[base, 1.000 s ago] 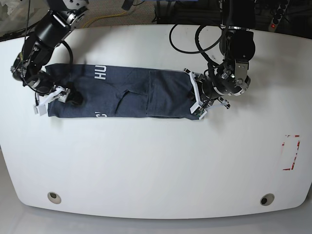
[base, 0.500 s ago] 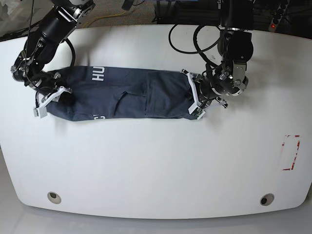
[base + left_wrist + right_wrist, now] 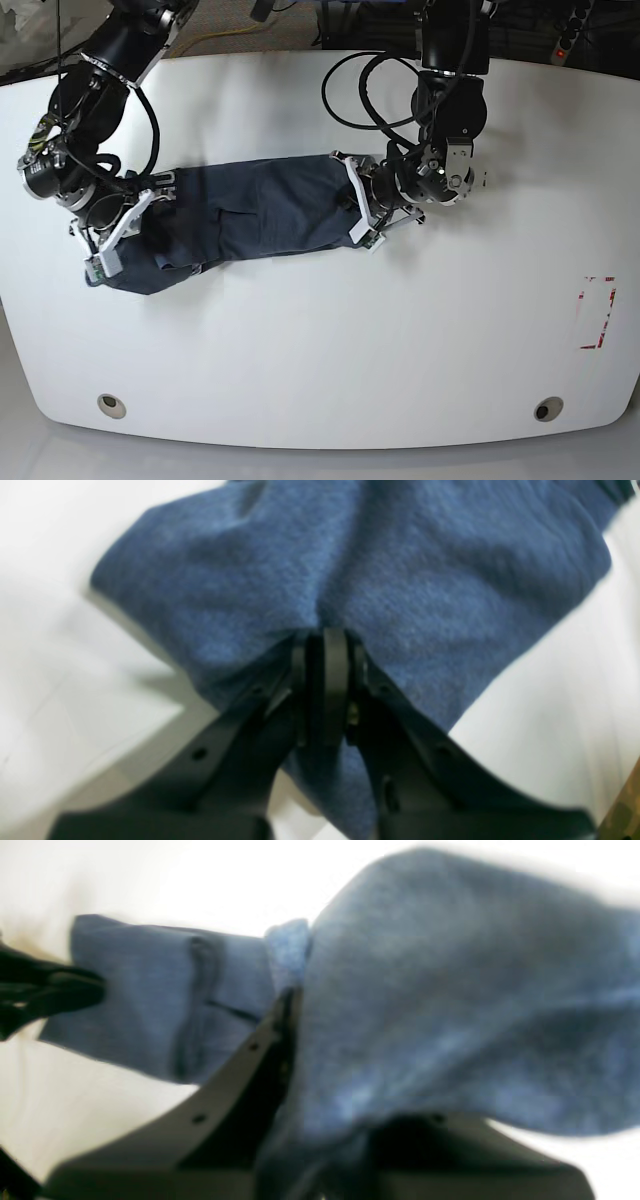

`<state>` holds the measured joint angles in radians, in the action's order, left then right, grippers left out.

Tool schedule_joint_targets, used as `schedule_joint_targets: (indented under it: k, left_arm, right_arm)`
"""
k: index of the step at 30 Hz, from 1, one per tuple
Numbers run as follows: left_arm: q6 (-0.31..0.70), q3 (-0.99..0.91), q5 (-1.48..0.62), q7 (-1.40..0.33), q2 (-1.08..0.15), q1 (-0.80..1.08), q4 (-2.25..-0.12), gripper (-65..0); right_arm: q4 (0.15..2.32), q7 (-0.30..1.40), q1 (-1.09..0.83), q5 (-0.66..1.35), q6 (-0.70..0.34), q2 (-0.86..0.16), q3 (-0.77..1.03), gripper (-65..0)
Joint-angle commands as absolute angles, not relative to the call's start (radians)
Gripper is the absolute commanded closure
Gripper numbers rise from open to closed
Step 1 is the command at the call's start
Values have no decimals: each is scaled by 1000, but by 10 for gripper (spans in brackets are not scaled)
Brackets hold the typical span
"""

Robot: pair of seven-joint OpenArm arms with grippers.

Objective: Fold the T-shirt properly
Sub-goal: 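Grasp the strip ends with both grippers and push them together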

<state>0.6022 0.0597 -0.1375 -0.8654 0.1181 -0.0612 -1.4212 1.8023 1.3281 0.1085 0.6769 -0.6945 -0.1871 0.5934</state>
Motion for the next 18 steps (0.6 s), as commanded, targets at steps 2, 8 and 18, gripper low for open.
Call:
schedule_joint_targets:
  k: [2, 8, 18]
  left_arm:
    - [602, 91, -120, -892, 122, -65, -1425, -24]
    - [602, 91, -120, -892, 122, -68, -1425, -24]
    - [602, 91, -120, -892, 122, -65, -1425, -24]
  right_arm:
    - [1862, 1322, 117, 739, -698, -148, 496, 0]
    - [1859, 1316, 114, 734, -698, -88, 421, 0]
    - [1857, 1244, 116, 627, -698, -33, 263, -2]
